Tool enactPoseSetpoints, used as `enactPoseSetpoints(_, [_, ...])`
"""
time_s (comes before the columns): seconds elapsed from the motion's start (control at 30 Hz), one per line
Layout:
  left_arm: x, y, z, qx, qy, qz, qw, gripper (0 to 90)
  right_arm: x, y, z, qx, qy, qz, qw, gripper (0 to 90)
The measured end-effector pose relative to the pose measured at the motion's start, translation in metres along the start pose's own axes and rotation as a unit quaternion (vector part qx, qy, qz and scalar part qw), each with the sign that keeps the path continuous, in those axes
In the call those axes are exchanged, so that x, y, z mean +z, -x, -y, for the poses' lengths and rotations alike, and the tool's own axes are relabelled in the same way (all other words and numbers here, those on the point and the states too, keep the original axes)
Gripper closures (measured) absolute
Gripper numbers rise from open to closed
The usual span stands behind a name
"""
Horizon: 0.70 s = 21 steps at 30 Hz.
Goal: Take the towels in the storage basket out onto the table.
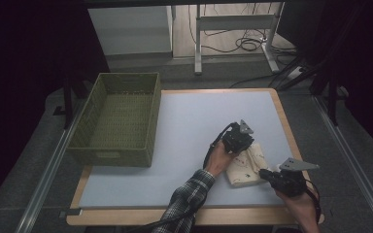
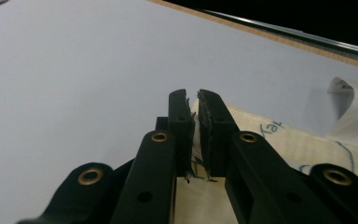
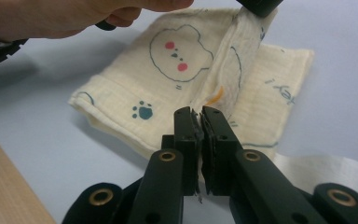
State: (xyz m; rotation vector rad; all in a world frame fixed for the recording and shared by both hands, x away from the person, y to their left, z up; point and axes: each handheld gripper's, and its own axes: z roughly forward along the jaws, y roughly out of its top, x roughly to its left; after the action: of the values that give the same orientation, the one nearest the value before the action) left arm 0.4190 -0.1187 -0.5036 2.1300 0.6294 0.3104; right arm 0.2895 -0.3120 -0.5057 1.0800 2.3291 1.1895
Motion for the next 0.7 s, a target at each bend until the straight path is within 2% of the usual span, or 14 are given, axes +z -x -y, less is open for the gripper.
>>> enactPoseSetpoints(0.07, [0.004, 0.0, 0.001, -0.002, -0.002, 0.001, 1.0, 83.0, 0.002, 0.004, 0.003, 0.007, -0.003, 0.003, 1.0, 85.1])
enactPoseSetpoints(0.13, [0.007, 0.0, 0.002, -0.011, 0.007, 0.004, 0.9999, 81.3, 0.003, 0.005, 0.005, 0.009, -0.002, 0.004, 1.0, 85.1])
enactPoseSetpoints(0.23, [0.007, -0.001, 0.003, -0.027, 0.019, 0.015, 0.9994, 71.1, 0.003, 0.006, 0.007, 0.01, -0.001, 0.004, 0.9999, 84.4])
enactPoseSetpoints(0.33, [0.002, -0.001, 0.001, -0.025, 0.025, 0.008, 0.9993, 59.6, 0.0, 0.006, 0.007, 0.007, 0.002, 0.014, 0.9999, 80.3])
enactPoseSetpoints(0.43, [-0.005, -0.003, 0.001, -0.015, 0.026, -0.008, 0.9995, 49.4, -0.007, 0.01, 0.008, 0.008, 0.004, 0.027, 0.9996, 74.5])
enactPoseSetpoints(0.53, [-0.014, -0.008, 0.004, -0.02, 0.029, -0.015, 0.9993, 44.0, -0.015, 0.014, 0.011, 0.012, 0.0, 0.038, 0.9992, 71.2])
enactPoseSetpoints(0.7, [-0.028, -0.017, 0.015, -0.023, 0.013, -0.022, 0.9994, 36.9, -0.025, 0.02, 0.012, 0.016, -0.001, 0.052, 0.9985, 67.5])
